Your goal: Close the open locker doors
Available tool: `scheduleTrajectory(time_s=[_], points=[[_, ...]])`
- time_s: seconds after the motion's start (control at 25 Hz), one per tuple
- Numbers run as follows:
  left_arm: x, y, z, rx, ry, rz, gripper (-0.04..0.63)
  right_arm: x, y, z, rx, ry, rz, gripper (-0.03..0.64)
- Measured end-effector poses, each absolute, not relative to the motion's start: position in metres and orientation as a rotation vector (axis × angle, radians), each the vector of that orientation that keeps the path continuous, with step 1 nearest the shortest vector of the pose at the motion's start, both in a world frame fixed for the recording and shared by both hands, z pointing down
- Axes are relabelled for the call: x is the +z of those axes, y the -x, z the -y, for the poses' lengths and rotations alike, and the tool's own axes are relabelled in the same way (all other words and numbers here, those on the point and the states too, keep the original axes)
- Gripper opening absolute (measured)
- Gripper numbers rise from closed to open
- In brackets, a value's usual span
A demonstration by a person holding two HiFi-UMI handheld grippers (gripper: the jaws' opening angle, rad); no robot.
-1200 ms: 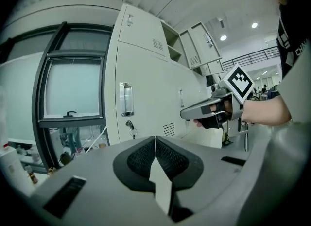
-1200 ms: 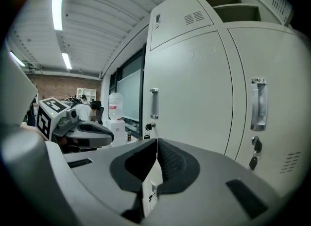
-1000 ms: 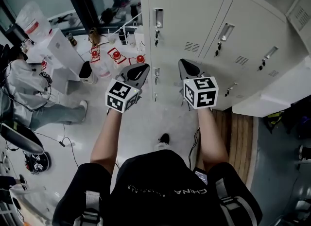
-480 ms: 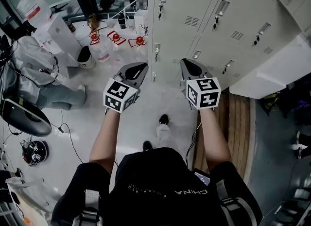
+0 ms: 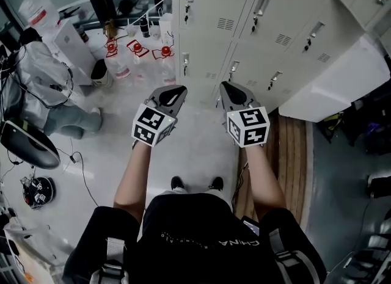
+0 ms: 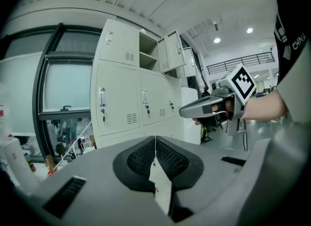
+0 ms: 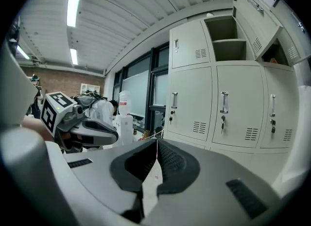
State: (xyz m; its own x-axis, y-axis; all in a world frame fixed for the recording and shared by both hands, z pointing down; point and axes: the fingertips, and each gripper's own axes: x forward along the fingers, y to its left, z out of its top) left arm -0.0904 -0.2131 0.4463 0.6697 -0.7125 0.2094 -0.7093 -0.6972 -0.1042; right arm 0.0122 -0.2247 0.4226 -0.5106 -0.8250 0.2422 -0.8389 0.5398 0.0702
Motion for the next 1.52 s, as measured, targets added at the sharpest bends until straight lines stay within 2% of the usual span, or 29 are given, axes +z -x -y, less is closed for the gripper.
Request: scheduleTrajectory(time_s=[0.48, 1.52], points=[[0.437, 0.011, 0.217, -0.301, 2.772, -1.353, 0.021, 0.417, -0.098, 0.228, -0.032, -1.386, 2.469, 0.032], [0.428, 0.001, 0.23, -0.26, 2.854, -1.241, 0.021, 0.414, -0.092, 0.239, 0.032, -1.435, 2.48, 0.032]])
